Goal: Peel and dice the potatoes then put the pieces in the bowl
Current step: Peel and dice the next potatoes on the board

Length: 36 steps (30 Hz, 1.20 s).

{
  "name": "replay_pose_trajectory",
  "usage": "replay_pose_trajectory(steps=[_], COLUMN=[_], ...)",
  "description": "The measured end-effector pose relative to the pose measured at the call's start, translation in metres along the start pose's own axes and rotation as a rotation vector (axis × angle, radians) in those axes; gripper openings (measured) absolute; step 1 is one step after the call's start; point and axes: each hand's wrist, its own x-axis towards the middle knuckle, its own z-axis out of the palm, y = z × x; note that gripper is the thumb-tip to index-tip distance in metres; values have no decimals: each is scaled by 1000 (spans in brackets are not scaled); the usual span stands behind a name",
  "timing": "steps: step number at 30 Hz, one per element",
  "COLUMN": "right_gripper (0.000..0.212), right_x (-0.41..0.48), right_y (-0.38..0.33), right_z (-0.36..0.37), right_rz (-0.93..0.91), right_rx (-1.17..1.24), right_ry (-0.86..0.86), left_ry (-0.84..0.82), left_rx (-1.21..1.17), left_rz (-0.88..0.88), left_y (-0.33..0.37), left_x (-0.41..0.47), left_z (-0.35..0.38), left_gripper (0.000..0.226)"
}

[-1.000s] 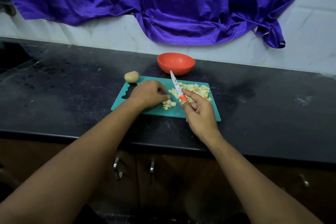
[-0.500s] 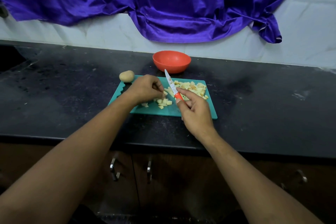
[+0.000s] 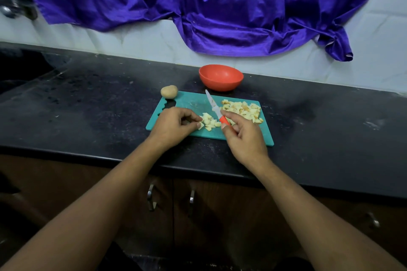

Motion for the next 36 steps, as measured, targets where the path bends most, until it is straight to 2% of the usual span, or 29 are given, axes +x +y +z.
replay_pose_trajectory(steps=[4,7,9,15,22,28,31,34,36], right_gripper=[38,39,39,40,43,48,49,45,41], right_x=[-9,-11,-12,-13,-16,-12,-16,-10,0], right_y=[-14,-26,-35,-51,-58,-60,-53,-44,-39], right_z=[4,6,6,7,12,10,10,6,4], right_rz=[-33,-39,-51,-86,-139,-188,-194,-77,25], right_rx=[-128,-222,-298,-479,-582,-744,-744,-656,-508], right_ry=[-52,-77,-95,-148,-169,-294,-254,-225,-236], left_ry=[60,91,132,131,127,130,137,126,125], left_rx=[145,179,176,194,213,244,250,255,249], left_rz=[84,130,141,104,55,49,46,36,44], left_y=[-1,-1,-1,-3,-3,-2,1,6,5], left_x=[0,-1,-3,-5,-5,-6,-8,-10,-10], left_z=[3,3,2,2,3,4,2,1,0], left_gripper=[14,22,20,3,11,7,8,10,4])
